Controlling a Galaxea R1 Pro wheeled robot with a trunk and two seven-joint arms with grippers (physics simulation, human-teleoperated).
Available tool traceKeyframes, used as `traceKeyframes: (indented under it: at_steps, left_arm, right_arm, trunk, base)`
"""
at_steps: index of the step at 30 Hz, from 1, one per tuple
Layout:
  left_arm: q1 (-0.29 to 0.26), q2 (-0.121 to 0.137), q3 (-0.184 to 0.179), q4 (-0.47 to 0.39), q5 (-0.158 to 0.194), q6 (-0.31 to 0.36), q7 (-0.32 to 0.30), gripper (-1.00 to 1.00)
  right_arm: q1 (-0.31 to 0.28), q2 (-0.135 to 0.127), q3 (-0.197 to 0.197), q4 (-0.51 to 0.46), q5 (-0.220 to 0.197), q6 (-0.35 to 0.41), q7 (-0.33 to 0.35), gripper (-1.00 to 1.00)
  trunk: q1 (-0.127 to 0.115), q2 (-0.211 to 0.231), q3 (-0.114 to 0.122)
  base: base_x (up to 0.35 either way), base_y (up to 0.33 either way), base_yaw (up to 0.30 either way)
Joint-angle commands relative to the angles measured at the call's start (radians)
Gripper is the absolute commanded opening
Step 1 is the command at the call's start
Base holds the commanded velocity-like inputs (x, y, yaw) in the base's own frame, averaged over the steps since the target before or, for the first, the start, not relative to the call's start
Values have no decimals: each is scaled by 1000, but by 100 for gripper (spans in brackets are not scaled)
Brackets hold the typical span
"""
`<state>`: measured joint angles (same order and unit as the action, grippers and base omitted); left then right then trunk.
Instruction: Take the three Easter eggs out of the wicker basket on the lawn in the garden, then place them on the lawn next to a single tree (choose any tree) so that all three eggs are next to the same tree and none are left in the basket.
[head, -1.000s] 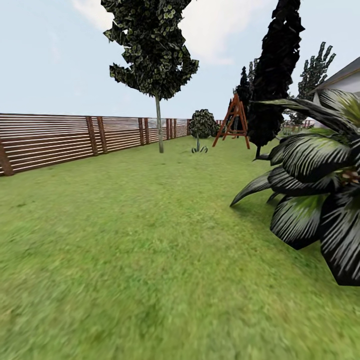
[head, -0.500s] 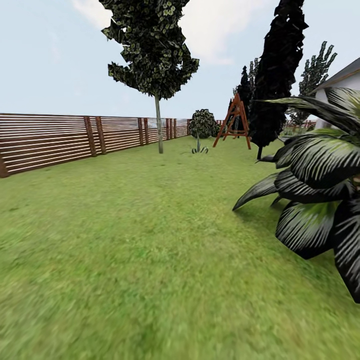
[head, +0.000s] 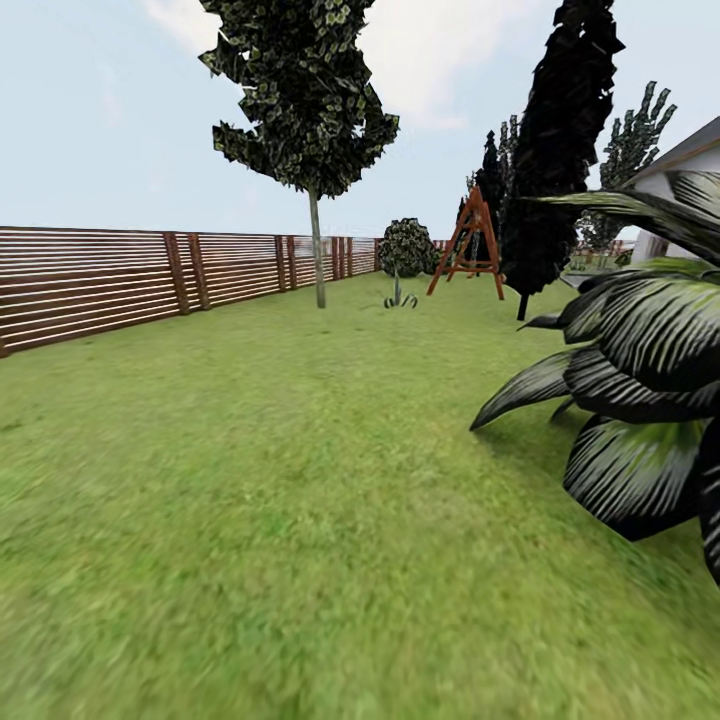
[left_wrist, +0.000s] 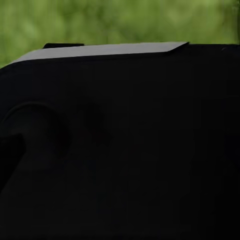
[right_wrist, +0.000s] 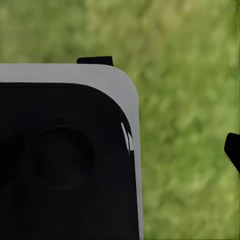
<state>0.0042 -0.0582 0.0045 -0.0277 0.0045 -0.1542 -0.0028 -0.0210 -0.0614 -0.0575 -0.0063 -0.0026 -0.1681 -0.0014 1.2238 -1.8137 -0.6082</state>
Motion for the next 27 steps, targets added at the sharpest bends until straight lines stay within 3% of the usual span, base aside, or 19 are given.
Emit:
traceKeyframes:
  at_steps: [1, 10, 27]
  left_arm:
    - [0, 0, 1, -1, 0, -1, 0, 100]
    - [0, 4, 0, -1, 0, 0, 0, 100]
    - [0, 58, 0, -1, -1, 3, 6, 100]
  right_arm:
    - [-1, 0, -5, 1, 0, -4, 0, 100]
    - [-1, 0, -5, 1, 0, -4, 0, 100]
    - [-1, -1, -5, -1, 1, -4, 0, 100]
  trunk:
    - [1, 0, -1]
    - [1, 0, -1]
    - [1, 0, -1]
  base:
    - [334, 0, 0]
    - [334, 0, 0]
    - [334, 0, 0]
